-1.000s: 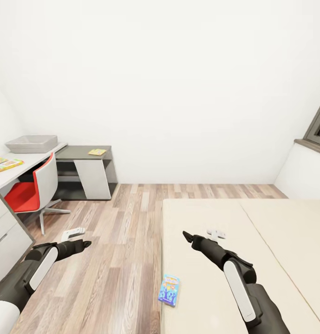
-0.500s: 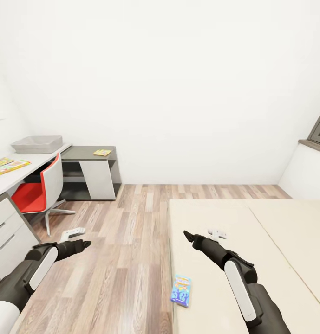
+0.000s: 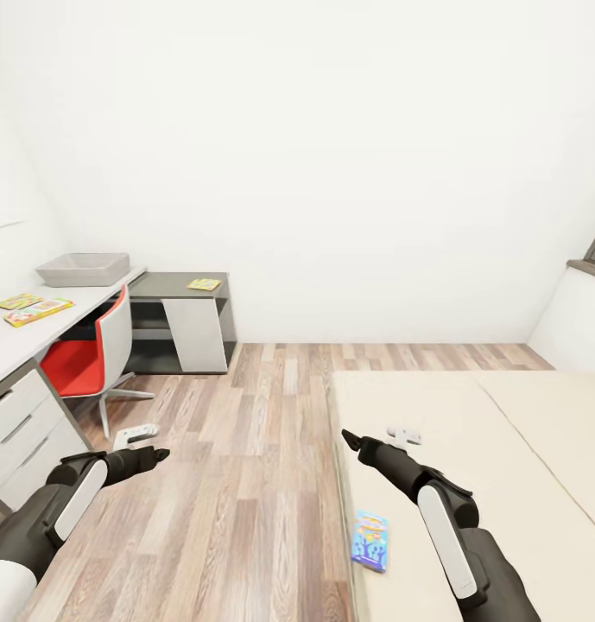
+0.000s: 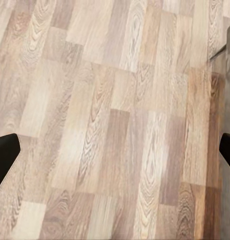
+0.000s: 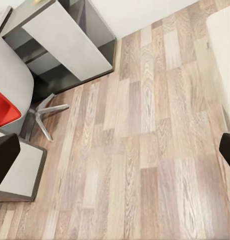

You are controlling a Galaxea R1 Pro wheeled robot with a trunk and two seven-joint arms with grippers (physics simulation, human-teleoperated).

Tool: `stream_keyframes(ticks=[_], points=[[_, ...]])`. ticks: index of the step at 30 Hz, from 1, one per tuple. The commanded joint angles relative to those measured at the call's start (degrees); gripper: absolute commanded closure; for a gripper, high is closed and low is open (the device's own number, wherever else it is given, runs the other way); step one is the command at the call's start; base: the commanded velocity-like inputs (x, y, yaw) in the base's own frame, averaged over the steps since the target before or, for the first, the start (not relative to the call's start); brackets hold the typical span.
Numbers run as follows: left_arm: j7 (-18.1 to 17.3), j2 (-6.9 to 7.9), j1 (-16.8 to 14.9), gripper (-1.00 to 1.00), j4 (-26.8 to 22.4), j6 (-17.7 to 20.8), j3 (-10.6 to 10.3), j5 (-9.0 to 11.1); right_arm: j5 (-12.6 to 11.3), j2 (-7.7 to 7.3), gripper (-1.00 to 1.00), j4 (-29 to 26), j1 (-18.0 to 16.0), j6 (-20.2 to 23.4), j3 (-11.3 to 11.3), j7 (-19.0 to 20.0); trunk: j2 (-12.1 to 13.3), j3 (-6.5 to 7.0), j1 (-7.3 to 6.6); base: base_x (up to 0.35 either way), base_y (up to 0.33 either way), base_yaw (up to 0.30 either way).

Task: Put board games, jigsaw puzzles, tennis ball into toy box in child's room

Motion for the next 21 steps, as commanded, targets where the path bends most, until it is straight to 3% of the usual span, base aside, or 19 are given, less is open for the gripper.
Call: stream_keyframes(ticks=[1, 21], points=[[-0.05, 0.06, -0.05, -1.00, -0.03, 0.16, -0.11, 0.03, -0.03, 0.05, -1.00, -0.07, -0.05, 0.32, -0.09, 0.12, -0.13, -0.13, 0.04, 0.000, 0.287, 0.000], [-0.05, 0.06, -0.05, -1.00, -0.03, 0.16, -0.04, 0.03, -0.14, 0.14, -1.00, -0.24, -0.05, 0.32, -0.10, 0.13, -0.13, -0.13, 0.04, 0.001, 0.287, 0.000]])
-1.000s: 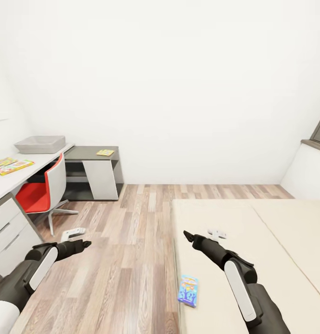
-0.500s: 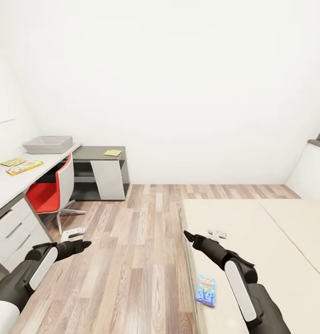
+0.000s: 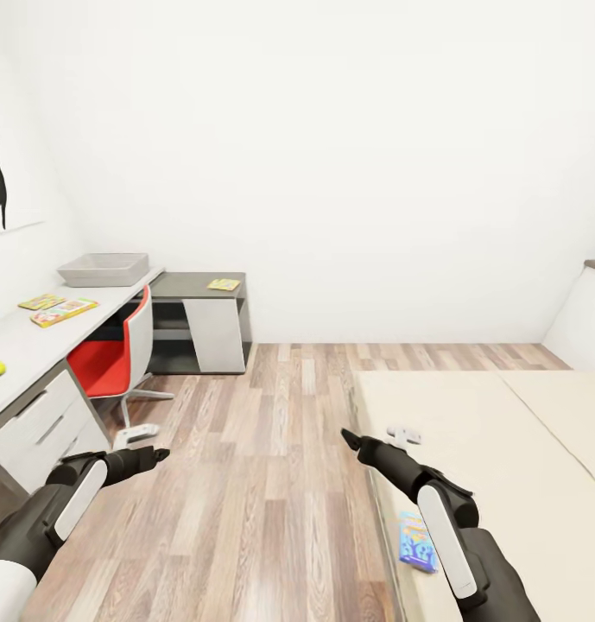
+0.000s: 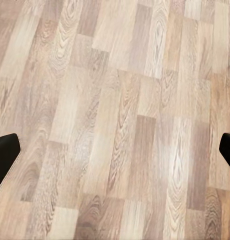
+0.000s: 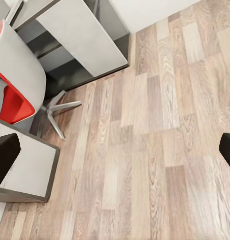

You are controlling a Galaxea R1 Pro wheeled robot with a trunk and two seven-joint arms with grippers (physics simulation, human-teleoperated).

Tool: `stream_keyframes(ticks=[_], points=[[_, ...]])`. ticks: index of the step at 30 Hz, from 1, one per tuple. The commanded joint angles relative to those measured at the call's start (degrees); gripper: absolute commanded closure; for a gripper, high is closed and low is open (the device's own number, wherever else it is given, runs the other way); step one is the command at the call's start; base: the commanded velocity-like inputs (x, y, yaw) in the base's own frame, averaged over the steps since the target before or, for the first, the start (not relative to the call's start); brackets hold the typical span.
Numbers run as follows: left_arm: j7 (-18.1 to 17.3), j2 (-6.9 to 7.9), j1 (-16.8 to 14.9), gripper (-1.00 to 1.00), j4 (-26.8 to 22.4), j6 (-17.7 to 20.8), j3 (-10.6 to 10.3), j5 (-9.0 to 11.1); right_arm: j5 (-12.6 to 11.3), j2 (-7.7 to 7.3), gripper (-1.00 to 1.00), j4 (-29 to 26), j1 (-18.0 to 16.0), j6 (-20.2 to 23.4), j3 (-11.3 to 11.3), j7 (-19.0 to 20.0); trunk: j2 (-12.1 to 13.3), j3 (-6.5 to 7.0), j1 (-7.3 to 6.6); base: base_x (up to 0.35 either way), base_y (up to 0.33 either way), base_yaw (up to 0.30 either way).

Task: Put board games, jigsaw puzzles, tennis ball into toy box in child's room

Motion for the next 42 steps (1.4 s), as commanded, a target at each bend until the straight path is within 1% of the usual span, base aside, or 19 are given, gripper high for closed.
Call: stream_keyframes(ticks=[1, 7, 11, 18, 33, 36, 38, 39, 41, 42], points=[[-0.05, 0.06, -0.05, -1.00, -0.03, 0.14, -0.11, 0.03, 0.00, 0.06, -1.00, -0.18, -0.05, 0.32, -0.08, 0.11, -0.12, -0.13, 0.04, 0.053, 0.287, 0.000], [-0.05, 0.06, -0.05, -1.00, -0.03, 0.08, -0.12, 0.03, -0.02, 0.10, -1.00, -0.08, -0.05, 0.38, -0.04, 0.12, -0.12, -0.13, 0.04, 0.111, 0.281, -0.011], [-0.05, 0.06, -0.05, -1.00, -0.03, 0.08, -0.10, 0.03, -0.13, 0.08, -1.00, -0.08, -0.05, 0.40, -0.07, 0.16, -0.12, -0.13, 0.04, 0.152, 0.273, -0.158], [-0.05, 0.06, -0.05, -1.00, -0.03, 0.14, -0.11, 0.03, -0.30, 0.09, -1.00, -0.06, -0.05, 0.42, -0.08, 0.19, -0.12, -0.13, 0.04, 0.129, 0.274, -0.257], [-0.26, 0.16, -0.05, -1.00, -0.03, 0.16, -0.08, 0.15, -0.76, -0.01, -1.00, 0.00, -0.05, 0.49, -0.15, 0.15, -0.12, -0.13, 0.04, 0.012, 0.293, -0.278], [-0.78, 0.28, -0.05, -1.00, -0.03, 0.16, -0.01, 0.23, -0.81, 0.00, -1.00, 0.01, -0.05, 0.49, -1.12, 0.18, -0.12, -0.13, 0.04, 0.000, 0.296, -0.280], [-1.80, 0.40, -0.05, -1.00, -0.03, 0.16, 0.15, 0.26, -0.84, 0.00, -1.00, 0.01, -0.05, 0.49, -2.12, 0.20, -0.12, -0.13, 0.04, 0.000, 0.296, -0.280], [-2.88, 0.52, -0.05, -1.00, 0.04, 0.16, 0.30, 0.20, -0.87, 0.01, -1.00, 0.02, -0.05, 0.49, -2.81, 0.23, -0.12, -0.13, 0.04, 0.000, 0.296, -0.279], [-4.28, 0.62, -0.05, -1.00, 0.11, 0.16, 0.44, 0.11, -0.89, 0.01, -1.00, 0.02, -0.05, 0.51, -3.42, 0.25, -0.12, -0.13, 0.04, 0.000, 0.295, -0.280], [-5.99, 0.78, -0.05, -1.00, 0.19, 0.16, 0.56, 0.07, -0.91, 0.01, -1.00, 0.02, -0.05, 0.53, -3.96, 0.26, -0.12, -0.13, 0.04, 0.000, 0.280, -0.279]])
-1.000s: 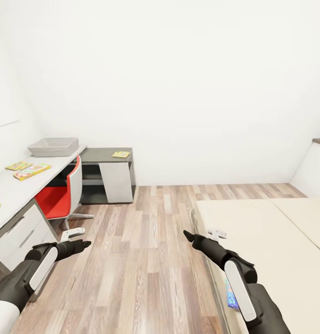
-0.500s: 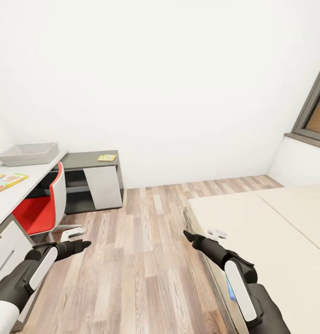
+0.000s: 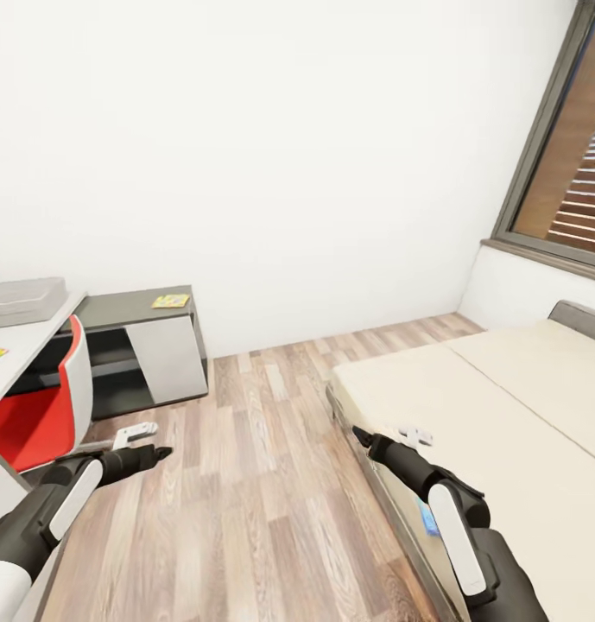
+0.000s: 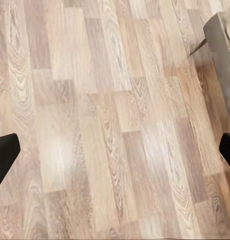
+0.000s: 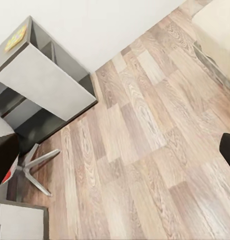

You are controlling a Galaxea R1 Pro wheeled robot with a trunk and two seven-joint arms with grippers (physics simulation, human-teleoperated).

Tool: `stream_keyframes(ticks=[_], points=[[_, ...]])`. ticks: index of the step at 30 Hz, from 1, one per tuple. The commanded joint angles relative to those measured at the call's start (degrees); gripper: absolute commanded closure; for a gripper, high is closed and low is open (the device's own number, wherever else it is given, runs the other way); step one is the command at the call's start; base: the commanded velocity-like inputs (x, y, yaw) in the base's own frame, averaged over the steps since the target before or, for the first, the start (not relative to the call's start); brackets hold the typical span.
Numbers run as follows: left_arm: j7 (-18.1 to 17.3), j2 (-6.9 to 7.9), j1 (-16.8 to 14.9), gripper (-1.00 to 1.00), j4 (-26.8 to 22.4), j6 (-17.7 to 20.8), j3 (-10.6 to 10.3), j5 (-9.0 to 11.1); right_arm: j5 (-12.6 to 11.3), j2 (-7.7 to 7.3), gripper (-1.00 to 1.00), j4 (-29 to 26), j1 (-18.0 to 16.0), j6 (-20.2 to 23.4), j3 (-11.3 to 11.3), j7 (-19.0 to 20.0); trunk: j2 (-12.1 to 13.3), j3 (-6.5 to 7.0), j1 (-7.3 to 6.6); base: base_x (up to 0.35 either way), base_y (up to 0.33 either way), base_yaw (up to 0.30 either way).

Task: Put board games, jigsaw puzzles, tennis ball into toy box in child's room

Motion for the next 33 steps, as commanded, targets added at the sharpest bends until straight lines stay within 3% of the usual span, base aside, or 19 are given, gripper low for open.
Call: stream_keyframes(ticks=[1, 5, 11, 23, 26, 33], points=[[-1.12, 0.19, -0.03, -1.00, -0.01, 0.16, -0.03, -0.04, -0.02, 0.07, -1.00, -0.04, -0.07, 0.41, -0.46, 0.28, -0.13, -0.13, 0.04, 0.005, 0.261, -0.279], [-8.29, 1.79, -0.03, -1.00, 0.14, 0.16, 0.07, -0.02, -0.04, 0.02, -1.00, -0.04, -0.07, 0.55, -2.56, 0.40, -0.13, -0.13, 0.04, 0.053, 0.126, -0.280], [-15.86, 3.24, -0.03, -1.00, 0.19, 0.16, 0.28, 0.01, -0.26, 0.00, -1.00, -0.04, -0.07, 0.68, -5.22, 0.61, -0.13, -0.13, 0.04, 0.085, 0.025, -0.280], [-20.81, 4.67, -0.03, -1.00, 0.21, 0.16, 0.54, 0.38, -0.39, 0.14, -1.00, 0.04, -0.07, 0.80, -9.10, 0.81, -0.13, -0.13, 0.04, 0.092, 0.002, -0.280], [-23.95, 5.09, -0.03, -1.00, 0.26, 0.16, 1.38, 0.36, -1.45, -0.06, -1.00, 0.04, -0.07, 0.84, -9.55, 0.93, -0.13, -0.13, 0.04, 0.088, 0.000, -0.280], [-29.34, 5.80, -0.03, -1.00, 0.28, 0.22, 3.03, 0.28, -6.90, -0.77, -1.00, 0.04, -0.01, 0.88, -9.75, 1.07, -0.13, -0.13, 0.04, 0.084, 0.000, -0.280]])
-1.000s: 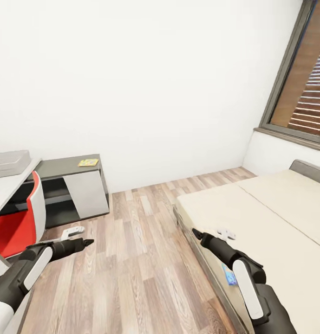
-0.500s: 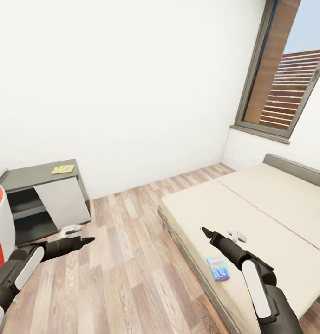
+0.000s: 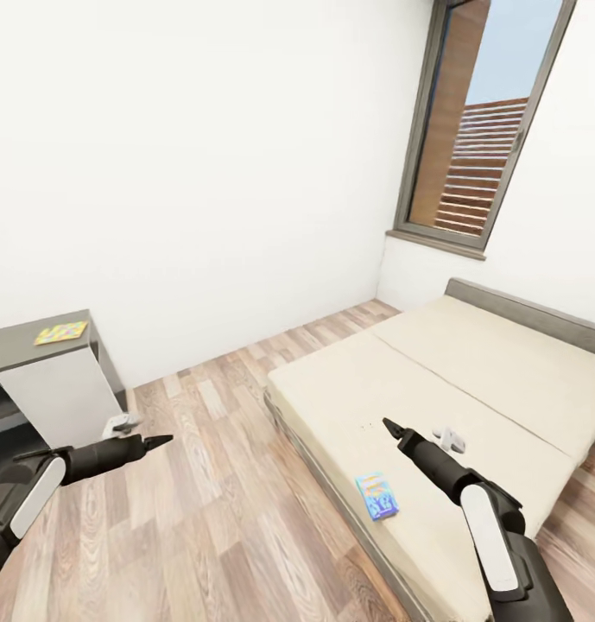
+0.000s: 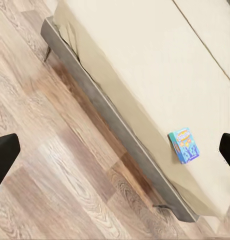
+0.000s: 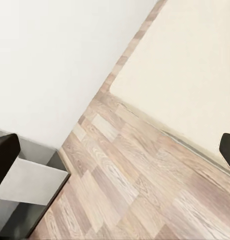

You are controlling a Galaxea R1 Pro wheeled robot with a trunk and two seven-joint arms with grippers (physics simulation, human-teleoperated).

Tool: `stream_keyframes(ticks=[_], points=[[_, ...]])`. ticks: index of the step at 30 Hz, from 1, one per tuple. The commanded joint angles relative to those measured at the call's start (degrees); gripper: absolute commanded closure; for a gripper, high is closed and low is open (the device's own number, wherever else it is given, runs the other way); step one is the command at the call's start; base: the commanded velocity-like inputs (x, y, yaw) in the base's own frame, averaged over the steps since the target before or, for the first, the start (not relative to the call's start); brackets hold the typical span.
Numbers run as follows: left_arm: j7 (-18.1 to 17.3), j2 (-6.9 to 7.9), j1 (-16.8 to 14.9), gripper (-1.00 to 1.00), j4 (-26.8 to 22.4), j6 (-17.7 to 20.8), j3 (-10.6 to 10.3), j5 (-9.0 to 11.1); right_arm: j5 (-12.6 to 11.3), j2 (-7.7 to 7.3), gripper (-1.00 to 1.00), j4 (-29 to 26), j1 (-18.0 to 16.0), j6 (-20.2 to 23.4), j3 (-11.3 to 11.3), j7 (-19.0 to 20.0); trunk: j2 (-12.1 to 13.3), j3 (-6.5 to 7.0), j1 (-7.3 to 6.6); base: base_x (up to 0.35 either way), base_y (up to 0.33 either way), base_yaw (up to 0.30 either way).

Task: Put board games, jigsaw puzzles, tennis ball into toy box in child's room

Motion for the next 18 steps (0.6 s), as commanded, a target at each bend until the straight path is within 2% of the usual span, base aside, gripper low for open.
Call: stream_keyframes(ticks=[1, 10, 18], points=[[-0.70, 0.23, -0.03, -1.00, -0.03, 0.35, 0.09, 0.33, -0.47, 0.04, -1.00, -0.02, -0.06, 0.40, -0.19, 0.29, -0.12, -0.12, 0.05, 0.083, 0.000, -0.280], [-4.17, 1.15, -0.03, -1.00, -0.03, 0.33, 0.33, 0.32, -1.36, -0.03, -1.00, 0.05, -0.07, 0.41, -0.47, 0.29, -0.12, -0.12, 0.05, 0.106, 0.012, -0.280], [-4.70, 1.31, -0.03, -1.00, -0.03, 0.36, 0.35, 0.32, -1.53, 0.05, -1.00, 0.35, -0.06, 0.48, -3.68, 0.36, -0.12, -0.12, 0.05, 0.057, 0.209, -0.280]])
